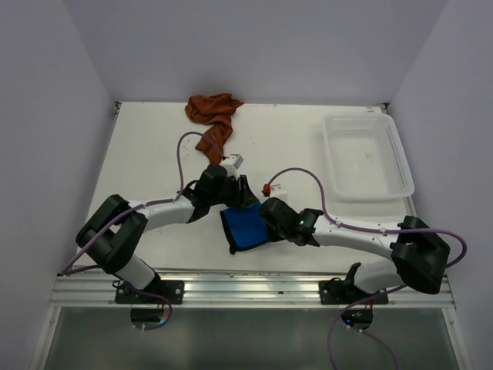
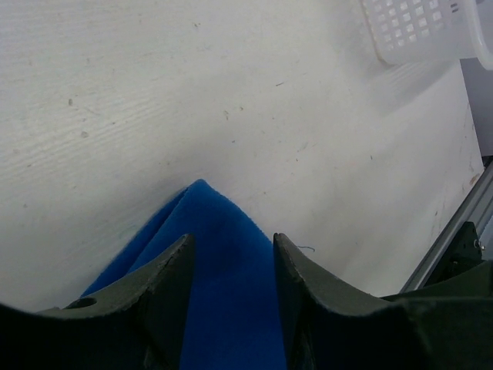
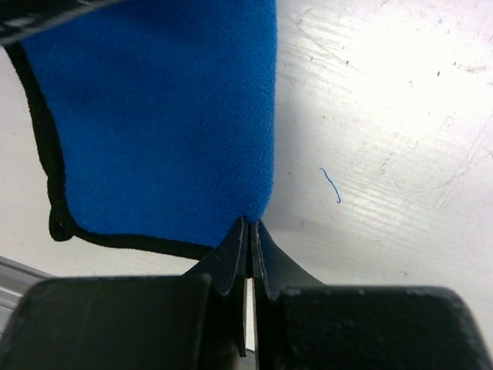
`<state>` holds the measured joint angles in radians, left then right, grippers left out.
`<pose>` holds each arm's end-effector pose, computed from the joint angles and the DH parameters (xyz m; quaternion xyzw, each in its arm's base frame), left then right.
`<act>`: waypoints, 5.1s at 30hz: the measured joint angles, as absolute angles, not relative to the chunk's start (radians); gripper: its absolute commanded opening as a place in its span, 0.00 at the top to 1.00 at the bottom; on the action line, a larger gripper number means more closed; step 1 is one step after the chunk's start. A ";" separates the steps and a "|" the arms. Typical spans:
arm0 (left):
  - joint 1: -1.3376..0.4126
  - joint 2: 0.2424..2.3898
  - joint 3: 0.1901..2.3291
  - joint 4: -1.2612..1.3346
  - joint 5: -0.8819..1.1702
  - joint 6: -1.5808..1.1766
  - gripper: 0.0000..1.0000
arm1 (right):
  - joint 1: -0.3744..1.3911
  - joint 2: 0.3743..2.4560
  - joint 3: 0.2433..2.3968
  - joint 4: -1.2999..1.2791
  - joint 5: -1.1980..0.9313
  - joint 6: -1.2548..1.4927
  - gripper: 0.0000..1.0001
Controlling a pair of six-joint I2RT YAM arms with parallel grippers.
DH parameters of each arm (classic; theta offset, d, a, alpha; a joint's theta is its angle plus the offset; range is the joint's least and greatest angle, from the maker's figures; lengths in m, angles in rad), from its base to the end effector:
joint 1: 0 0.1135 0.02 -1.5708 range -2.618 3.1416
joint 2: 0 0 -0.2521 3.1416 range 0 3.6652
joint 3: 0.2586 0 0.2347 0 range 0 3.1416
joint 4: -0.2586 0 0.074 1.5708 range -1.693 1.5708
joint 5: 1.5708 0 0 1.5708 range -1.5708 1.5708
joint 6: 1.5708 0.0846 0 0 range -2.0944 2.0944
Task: Roll the towels
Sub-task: Fold the towel, then roll the towel
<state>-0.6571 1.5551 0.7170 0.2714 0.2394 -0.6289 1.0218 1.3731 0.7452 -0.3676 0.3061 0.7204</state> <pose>0.2603 -0.2261 0.1532 0.0697 0.8694 -0.3703 0.3196 0.1645 0.2200 0.1462 -0.0995 0.9435 0.1204 0.2924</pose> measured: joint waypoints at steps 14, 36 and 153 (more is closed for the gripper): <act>-0.725 1.681 0.952 0.076 0.165 -0.581 0.46 | 1.048 1.372 0.756 -0.372 0.361 0.668 1.00; -0.770 1.753 1.026 -0.090 0.060 -0.643 0.43 | 1.049 1.382 0.652 -0.251 0.376 0.673 1.00; -0.844 1.738 0.778 0.288 -0.111 -0.982 1.00 | 1.225 1.263 0.707 -0.434 0.495 0.542 0.99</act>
